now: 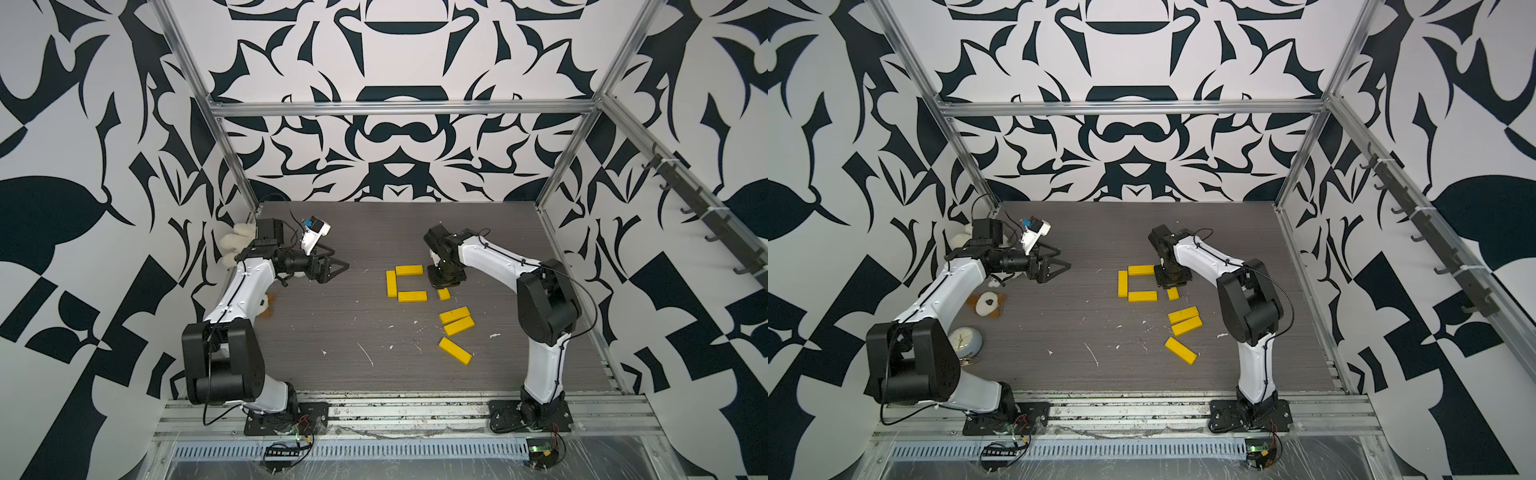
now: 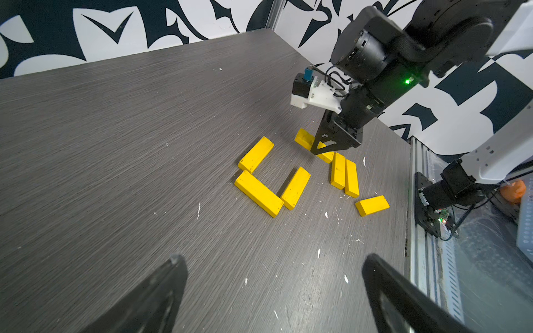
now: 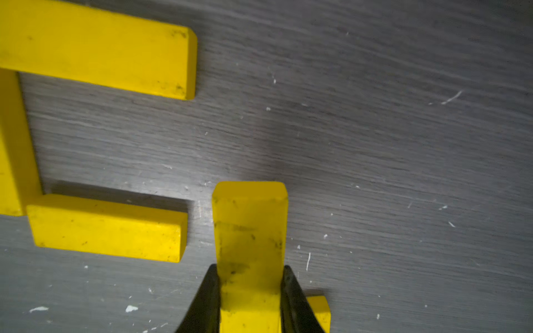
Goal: Assemble the number 8 with building blocks
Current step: Assemble the building block at the center of the board.
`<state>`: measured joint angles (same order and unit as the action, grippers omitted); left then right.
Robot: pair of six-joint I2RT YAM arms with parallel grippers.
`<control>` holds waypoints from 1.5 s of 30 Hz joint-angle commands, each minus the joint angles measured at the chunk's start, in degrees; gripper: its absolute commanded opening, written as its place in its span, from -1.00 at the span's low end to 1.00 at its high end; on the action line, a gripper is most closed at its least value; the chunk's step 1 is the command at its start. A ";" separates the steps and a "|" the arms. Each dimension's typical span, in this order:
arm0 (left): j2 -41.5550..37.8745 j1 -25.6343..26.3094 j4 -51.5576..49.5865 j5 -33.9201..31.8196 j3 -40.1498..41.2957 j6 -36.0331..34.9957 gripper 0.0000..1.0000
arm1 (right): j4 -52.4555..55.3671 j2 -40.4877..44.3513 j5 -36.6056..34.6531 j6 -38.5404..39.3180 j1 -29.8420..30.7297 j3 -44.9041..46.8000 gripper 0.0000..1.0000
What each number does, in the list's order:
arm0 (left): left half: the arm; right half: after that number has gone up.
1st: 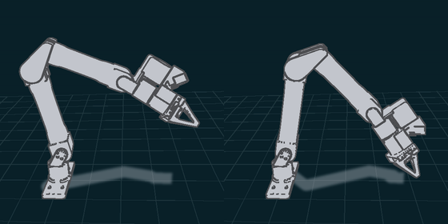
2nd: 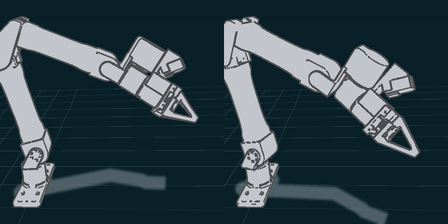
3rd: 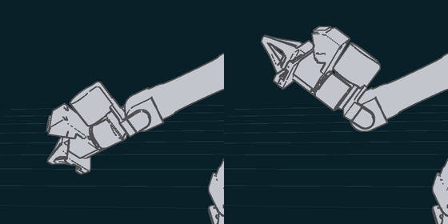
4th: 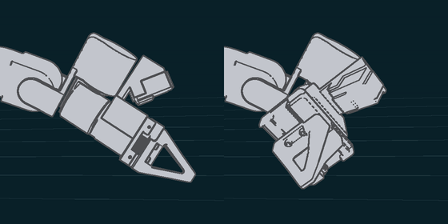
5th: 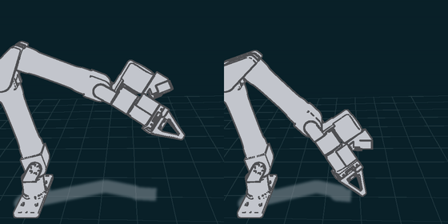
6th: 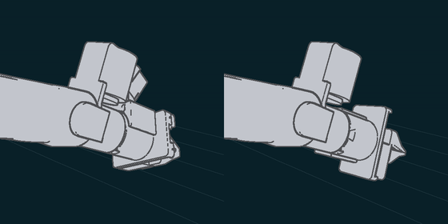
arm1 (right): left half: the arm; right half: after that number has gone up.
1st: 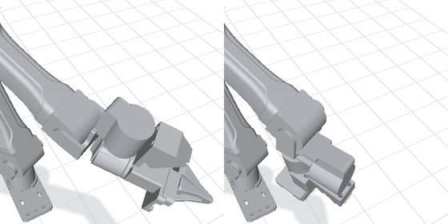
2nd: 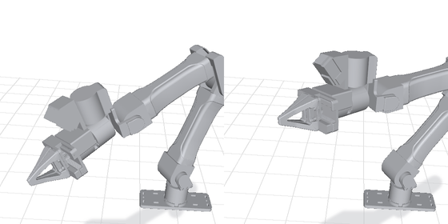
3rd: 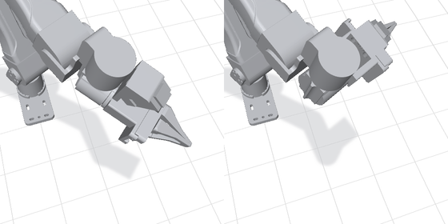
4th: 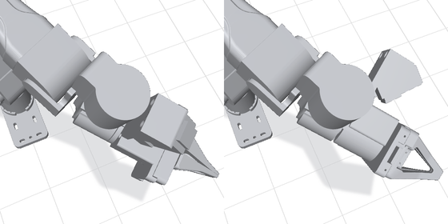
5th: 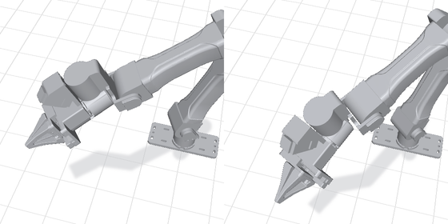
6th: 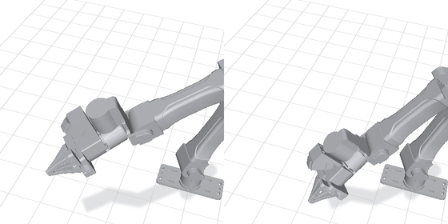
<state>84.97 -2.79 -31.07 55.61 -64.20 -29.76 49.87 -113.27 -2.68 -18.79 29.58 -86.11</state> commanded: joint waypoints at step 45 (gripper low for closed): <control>-0.99 -2.74 -0.13 4.70 -0.18 0.08 0.99 | -4.88 -7.40 0.30 -7.60 0.78 -6.72 -0.72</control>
<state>85.45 -5.34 -31.05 59.64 -64.25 -29.78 45.08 -120.97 -2.76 -25.15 29.89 -90.91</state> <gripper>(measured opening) 0.995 0.279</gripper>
